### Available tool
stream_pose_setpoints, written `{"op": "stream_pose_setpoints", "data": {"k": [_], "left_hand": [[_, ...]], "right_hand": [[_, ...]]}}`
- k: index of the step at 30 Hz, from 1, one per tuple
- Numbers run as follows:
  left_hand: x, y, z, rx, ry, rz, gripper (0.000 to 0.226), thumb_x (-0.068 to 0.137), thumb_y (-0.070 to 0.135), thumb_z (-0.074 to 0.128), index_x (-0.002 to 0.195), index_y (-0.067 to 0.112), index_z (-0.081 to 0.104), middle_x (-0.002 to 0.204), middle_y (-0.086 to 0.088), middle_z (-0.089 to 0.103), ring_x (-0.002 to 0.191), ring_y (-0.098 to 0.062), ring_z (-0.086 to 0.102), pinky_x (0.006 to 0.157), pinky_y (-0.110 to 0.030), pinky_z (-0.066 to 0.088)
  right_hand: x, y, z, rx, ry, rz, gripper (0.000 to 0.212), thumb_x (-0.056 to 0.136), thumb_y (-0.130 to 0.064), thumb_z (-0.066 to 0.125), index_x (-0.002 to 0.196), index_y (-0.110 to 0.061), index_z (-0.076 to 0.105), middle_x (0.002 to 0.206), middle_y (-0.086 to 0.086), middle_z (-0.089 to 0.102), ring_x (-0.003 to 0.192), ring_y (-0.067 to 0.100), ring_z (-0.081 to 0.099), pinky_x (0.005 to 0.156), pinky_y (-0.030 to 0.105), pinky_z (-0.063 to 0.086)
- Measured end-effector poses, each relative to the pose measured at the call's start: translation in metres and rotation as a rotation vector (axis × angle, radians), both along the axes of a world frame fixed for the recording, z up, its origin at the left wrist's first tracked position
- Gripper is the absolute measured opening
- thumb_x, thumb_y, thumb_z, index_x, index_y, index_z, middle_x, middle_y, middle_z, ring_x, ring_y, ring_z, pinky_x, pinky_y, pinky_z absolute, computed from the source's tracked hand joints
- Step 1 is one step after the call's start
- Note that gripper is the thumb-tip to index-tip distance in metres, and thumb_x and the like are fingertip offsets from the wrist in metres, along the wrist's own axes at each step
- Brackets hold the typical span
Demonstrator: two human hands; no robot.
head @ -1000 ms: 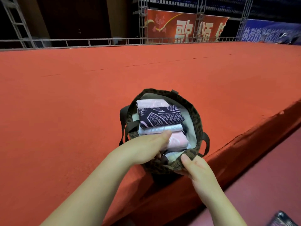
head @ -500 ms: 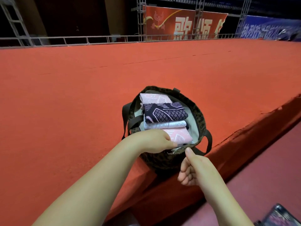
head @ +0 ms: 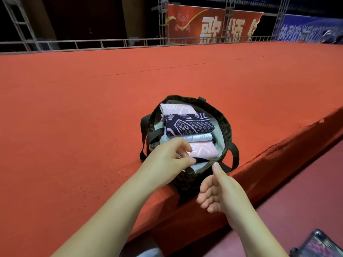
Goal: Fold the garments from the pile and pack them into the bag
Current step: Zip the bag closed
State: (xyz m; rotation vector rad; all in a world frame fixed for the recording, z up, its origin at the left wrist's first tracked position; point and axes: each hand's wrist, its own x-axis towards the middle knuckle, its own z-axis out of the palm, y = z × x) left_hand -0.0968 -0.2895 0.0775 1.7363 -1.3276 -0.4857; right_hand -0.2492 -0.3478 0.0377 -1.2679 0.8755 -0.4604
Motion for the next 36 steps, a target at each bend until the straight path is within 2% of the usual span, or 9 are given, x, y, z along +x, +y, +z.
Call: {"op": "stream_pose_setpoints", "data": {"k": [5,8,12,16,20,23,26,31,36], "left_hand": [[-0.016,0.013,-0.005,-0.162,-0.068,-0.116,0.023,0.073,0.019,0.073,0.079,0.036,0.059,0.081,0.013,0.071,0.078,0.005,0.063,0.073,-0.016,0.048],[-0.017,0.017,-0.014,-0.129,0.115,-0.217,0.017,0.072,0.027,0.070,0.086,0.034,0.065,0.089,0.009,0.074,0.089,-0.005,0.068,0.083,-0.026,0.052],[-0.012,0.020,-0.020,-0.189,0.367,-0.258,0.023,0.076,0.037,0.057,0.090,0.021,0.065,0.088,0.001,0.074,0.091,-0.014,0.070,0.078,-0.024,0.052],[-0.003,0.014,-0.019,-0.223,0.164,-0.047,0.018,0.073,0.043,0.055,0.081,0.030,0.065,0.085,0.011,0.069,0.084,-0.007,0.063,0.078,-0.024,0.048],[-0.007,0.006,0.000,0.004,0.117,-0.102,0.020,0.079,0.047,0.051,0.082,0.034,0.067,0.087,0.013,0.069,0.091,-0.004,0.062,0.088,-0.028,0.047],[-0.014,0.000,0.017,0.080,0.127,-0.178,0.024,0.077,0.053,0.058,0.074,0.032,0.070,0.073,0.014,0.067,0.074,-0.001,0.061,0.080,-0.027,0.047],[-0.019,-0.008,0.033,0.084,0.154,-0.207,0.019,0.085,0.035,0.066,0.074,0.020,0.070,0.064,0.011,0.064,0.061,0.000,0.057,0.065,-0.017,0.045],[-0.019,-0.019,0.055,0.025,0.130,-0.180,0.014,0.082,0.022,0.070,0.070,0.015,0.067,0.061,0.007,0.060,0.058,-0.005,0.052,0.059,-0.017,0.041],[-0.013,-0.028,0.053,-0.047,0.062,-0.115,0.023,0.084,0.022,0.067,0.062,0.025,0.061,0.056,0.016,0.054,0.057,-0.001,0.046,0.060,-0.019,0.038]], "right_hand": [[0.003,0.001,0.003,0.086,-0.053,0.029,0.070,0.092,-0.062,0.024,0.076,-0.007,0.065,0.072,0.016,0.071,0.059,0.021,0.066,0.048,0.025,0.044],[0.004,0.004,0.003,0.081,-0.094,0.017,0.059,0.093,-0.056,0.033,0.080,-0.013,0.070,0.072,0.011,0.071,0.061,0.018,0.066,0.050,0.024,0.046],[0.002,0.009,0.002,0.057,-0.196,0.011,0.038,0.094,-0.037,0.044,0.090,-0.011,0.071,0.071,0.007,0.069,0.058,0.012,0.062,0.051,0.021,0.047],[0.001,0.012,-0.001,0.011,-0.274,-0.007,0.028,0.091,-0.033,0.047,0.091,-0.009,0.062,0.069,0.003,0.068,0.060,0.011,0.063,0.055,0.021,0.048],[0.002,0.012,0.000,-0.045,-0.353,-0.001,0.027,0.082,-0.034,0.057,0.087,-0.008,0.059,0.066,0.003,0.066,0.057,0.012,0.058,0.057,0.022,0.049],[0.003,0.009,0.006,-0.126,-0.371,0.006,0.026,0.089,-0.032,0.057,0.082,-0.007,0.060,0.061,0.002,0.062,0.056,0.011,0.055,0.060,0.024,0.050],[0.004,0.005,0.019,-0.214,-0.352,0.018,0.028,0.095,-0.026,0.045,0.081,-0.009,0.062,0.058,0.000,0.055,0.060,0.009,0.052,0.061,0.025,0.052],[0.006,-0.004,0.032,-0.344,-0.320,0.049,0.028,0.098,-0.023,0.046,0.078,-0.008,0.059,0.055,-0.006,0.054,0.061,0.009,0.052,0.080,0.049,0.053],[0.006,-0.009,0.034,-0.267,-0.289,-0.051,0.035,0.098,-0.022,0.044,0.072,-0.006,0.060,0.047,0.001,0.054,0.046,0.010,0.051,0.080,0.055,0.052]]}}
